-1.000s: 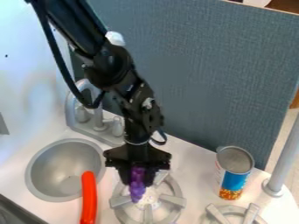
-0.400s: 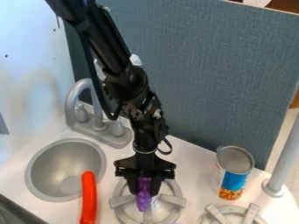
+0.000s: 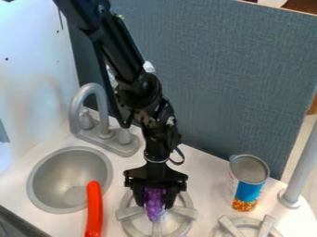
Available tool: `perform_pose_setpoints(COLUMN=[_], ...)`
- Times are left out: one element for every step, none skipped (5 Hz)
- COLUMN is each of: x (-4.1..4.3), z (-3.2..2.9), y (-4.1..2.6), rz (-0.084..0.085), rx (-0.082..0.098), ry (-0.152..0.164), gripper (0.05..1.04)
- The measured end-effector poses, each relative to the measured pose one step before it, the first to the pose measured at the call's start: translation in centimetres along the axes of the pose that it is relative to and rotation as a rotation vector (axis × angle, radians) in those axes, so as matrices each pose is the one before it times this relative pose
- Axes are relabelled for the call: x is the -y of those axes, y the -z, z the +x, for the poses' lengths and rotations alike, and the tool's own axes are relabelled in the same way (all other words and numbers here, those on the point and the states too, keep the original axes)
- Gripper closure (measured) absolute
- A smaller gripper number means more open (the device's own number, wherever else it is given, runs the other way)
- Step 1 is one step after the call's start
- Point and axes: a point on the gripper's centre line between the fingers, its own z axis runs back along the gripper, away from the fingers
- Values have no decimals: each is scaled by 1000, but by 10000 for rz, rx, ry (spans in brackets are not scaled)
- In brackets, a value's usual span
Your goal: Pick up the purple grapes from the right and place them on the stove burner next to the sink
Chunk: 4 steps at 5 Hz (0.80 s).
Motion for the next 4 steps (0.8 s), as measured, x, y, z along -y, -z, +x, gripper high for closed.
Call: perform_pose_setpoints(x=[-701, -263, 856, 1675], z=[-862, -177, -793, -2016], y=[-2134, -4619, -2272, -568], rz=[-173, -363, -231, -38], rx=[558, 1183, 530, -266], ry=[-101, -66, 579, 896], gripper=[76, 80, 80, 80])
